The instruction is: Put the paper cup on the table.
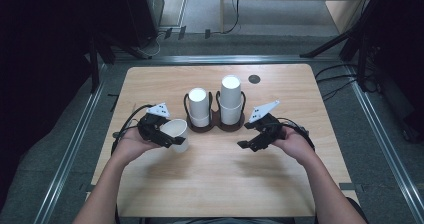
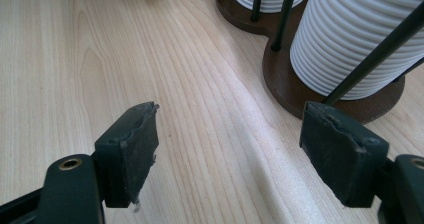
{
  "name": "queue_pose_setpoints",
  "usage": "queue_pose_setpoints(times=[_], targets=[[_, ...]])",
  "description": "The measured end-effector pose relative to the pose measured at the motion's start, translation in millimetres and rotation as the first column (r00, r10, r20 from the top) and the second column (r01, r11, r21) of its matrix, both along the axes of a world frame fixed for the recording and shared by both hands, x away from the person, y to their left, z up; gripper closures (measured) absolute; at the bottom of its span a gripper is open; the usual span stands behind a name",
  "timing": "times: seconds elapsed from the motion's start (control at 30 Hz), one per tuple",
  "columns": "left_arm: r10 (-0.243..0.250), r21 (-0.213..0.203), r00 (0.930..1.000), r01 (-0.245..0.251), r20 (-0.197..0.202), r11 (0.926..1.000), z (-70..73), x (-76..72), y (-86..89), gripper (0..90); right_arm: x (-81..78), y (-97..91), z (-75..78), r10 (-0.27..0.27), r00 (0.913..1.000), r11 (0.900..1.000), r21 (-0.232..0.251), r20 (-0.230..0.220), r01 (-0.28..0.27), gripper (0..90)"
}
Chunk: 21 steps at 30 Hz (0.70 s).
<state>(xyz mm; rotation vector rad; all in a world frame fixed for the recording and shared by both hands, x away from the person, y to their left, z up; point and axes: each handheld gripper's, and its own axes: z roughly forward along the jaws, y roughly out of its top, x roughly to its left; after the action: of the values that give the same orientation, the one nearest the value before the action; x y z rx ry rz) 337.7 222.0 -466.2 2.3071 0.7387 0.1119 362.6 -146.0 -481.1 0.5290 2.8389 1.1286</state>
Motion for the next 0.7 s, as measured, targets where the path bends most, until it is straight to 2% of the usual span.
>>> queue_pose_setpoints(times=[0.27,0.5,0.7], targets=[[0.033,-0.005,0.9995,-0.033,-0.002,0.9994,-1.3,4.6,11.5,23.9,0.8,0.5,-2.2,0.003,1.0000,0.9999,-0.015,0.001,-0.003,23.3],[0.057,0.009,0.9983,-0.057,-0.011,0.9983,-3.7,8.2,22.4,23.8,1.9,0.6,-3.0,0.003,0.9999,1.0000,-0.007,-0.015,-0.003,23.4],[0.093,0.017,0.9956,-0.093,-0.012,0.9956,-4.8,9.9,34.3,23.8,2.1,0.8,-4.0,0.007,0.9999,0.9998,-0.020,-0.010,-0.007,23.3]])
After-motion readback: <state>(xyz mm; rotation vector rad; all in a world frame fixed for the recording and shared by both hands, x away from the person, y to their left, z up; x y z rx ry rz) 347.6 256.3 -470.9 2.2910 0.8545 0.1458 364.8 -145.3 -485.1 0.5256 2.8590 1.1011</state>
